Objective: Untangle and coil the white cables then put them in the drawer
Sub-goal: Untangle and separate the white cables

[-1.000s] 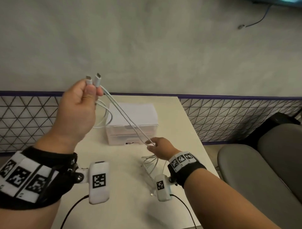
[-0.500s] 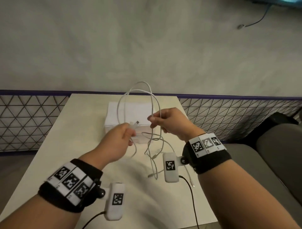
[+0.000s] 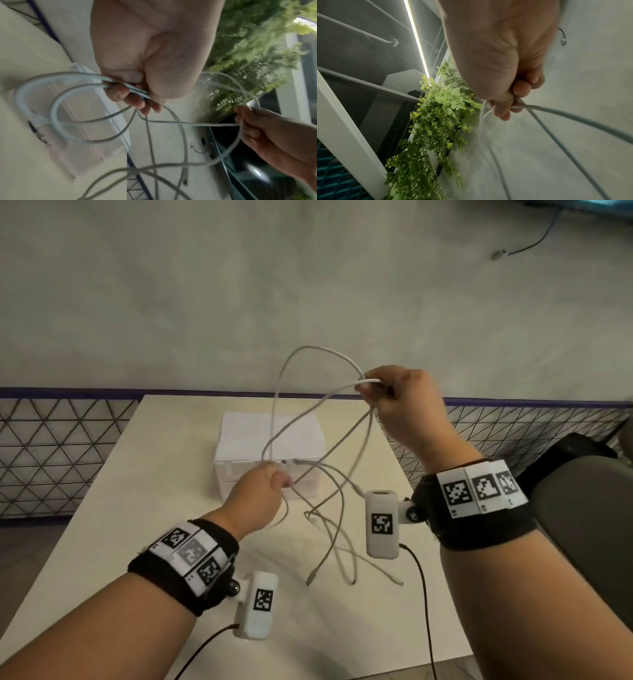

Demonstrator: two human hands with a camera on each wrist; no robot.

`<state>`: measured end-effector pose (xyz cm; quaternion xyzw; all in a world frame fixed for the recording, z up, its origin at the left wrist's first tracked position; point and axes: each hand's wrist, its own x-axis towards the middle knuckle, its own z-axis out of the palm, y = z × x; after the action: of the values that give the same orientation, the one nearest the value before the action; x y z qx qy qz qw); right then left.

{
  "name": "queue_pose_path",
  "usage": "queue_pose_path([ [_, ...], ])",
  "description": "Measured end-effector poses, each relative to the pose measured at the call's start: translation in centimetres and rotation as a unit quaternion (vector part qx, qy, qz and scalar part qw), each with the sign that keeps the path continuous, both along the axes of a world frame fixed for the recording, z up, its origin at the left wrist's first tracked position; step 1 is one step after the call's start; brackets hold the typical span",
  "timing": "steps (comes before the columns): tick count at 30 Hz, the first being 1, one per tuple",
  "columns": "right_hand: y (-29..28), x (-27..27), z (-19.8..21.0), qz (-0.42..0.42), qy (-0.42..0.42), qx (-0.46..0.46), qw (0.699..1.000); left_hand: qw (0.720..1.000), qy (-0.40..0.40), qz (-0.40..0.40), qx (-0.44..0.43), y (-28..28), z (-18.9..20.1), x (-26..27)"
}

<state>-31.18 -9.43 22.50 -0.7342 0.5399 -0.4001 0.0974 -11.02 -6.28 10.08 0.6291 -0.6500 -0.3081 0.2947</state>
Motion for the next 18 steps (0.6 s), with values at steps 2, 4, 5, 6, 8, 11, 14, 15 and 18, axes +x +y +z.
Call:
queue_pose_path([
  [2,-0.3,-0.5,-0.1,-0.010,0.006,-0.022,1.000,0.997,0.045,0.057,0.009,-0.2,-0.2,0.5],
  [4,-0.4,-0.4,-0.8,-0.028,0.000,-0.043,0.999,0.991,0.087,0.097,0.020,-0.3,-0.3,0.6],
  [5,-0.3,-0.1,-1.1,-0.040,-0.003,-0.059,0.997,0.986,0.119,0.115,0.029,-0.2,-0.4,0.5],
  [6,-0.2,0.4,-1.6,-0.045,-0.013,-0.062,0.997,0.979,0.151,0.131,0.036,-0.2,-0.5,0.3],
  [8,0.0,1.3,-2.5,-0.012,-0.065,0.006,0.998,0.969,0.196,0.145,0.043,0.1,-0.4,0.1],
  [11,-0.2,1.6,-4.2,0.028,-0.060,0.136,0.988,0.974,0.167,0.149,0.032,0.3,0.0,0.3],
  [14,-0.6,0.4,-4.7,-0.035,-0.011,0.060,0.998,0.979,0.110,0.170,0.037,0.3,0.0,1.2],
  [15,-0.7,0.3,-4.7,-0.036,-0.013,0.035,0.999,0.979,0.091,0.178,0.046,0.4,0.2,1.5],
  [18,-0.4,0.8,-5.0,-0.024,-0.019,-0.020,0.999,0.982,0.038,0.165,0.081,0.1,0.0,1.4],
])
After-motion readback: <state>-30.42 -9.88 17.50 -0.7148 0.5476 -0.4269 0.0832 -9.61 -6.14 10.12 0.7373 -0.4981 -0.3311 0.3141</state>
